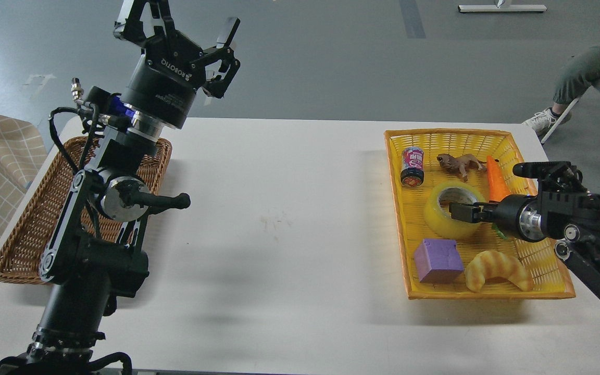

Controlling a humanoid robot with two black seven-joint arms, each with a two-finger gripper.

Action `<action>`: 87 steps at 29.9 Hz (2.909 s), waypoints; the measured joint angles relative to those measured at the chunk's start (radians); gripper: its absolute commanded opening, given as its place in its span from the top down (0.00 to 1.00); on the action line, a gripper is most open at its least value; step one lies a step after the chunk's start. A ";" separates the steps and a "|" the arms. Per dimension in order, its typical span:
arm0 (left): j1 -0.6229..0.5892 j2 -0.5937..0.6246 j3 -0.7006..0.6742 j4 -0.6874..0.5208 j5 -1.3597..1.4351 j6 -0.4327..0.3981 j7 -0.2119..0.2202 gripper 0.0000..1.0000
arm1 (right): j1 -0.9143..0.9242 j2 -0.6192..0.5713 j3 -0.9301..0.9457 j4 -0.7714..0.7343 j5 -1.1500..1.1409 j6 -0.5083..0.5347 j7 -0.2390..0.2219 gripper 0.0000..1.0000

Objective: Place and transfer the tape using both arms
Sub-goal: 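Insert the right gripper into the yellow tape roll's hole and close, then lift the tape roll out of the tray with the right gripper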

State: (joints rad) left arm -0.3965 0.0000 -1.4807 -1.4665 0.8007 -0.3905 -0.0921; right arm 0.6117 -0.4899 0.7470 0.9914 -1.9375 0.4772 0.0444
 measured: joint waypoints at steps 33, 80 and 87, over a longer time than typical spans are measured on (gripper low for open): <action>0.001 0.000 -0.001 0.003 0.000 0.012 0.000 0.02 | -0.032 -0.041 0.002 0.027 0.003 -0.092 0.016 0.78; -0.001 0.000 0.000 0.003 0.001 0.014 0.000 0.02 | 0.219 -0.074 0.015 0.192 0.019 0.011 0.104 0.83; 0.000 0.000 0.000 0.003 0.000 0.013 0.000 0.02 | 0.318 0.049 -0.042 0.116 0.017 0.011 0.103 0.84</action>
State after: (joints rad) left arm -0.3965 0.0000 -1.4805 -1.4635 0.8009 -0.3773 -0.0923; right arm 0.9302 -0.4406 0.7046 1.1078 -1.9205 0.4887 0.1471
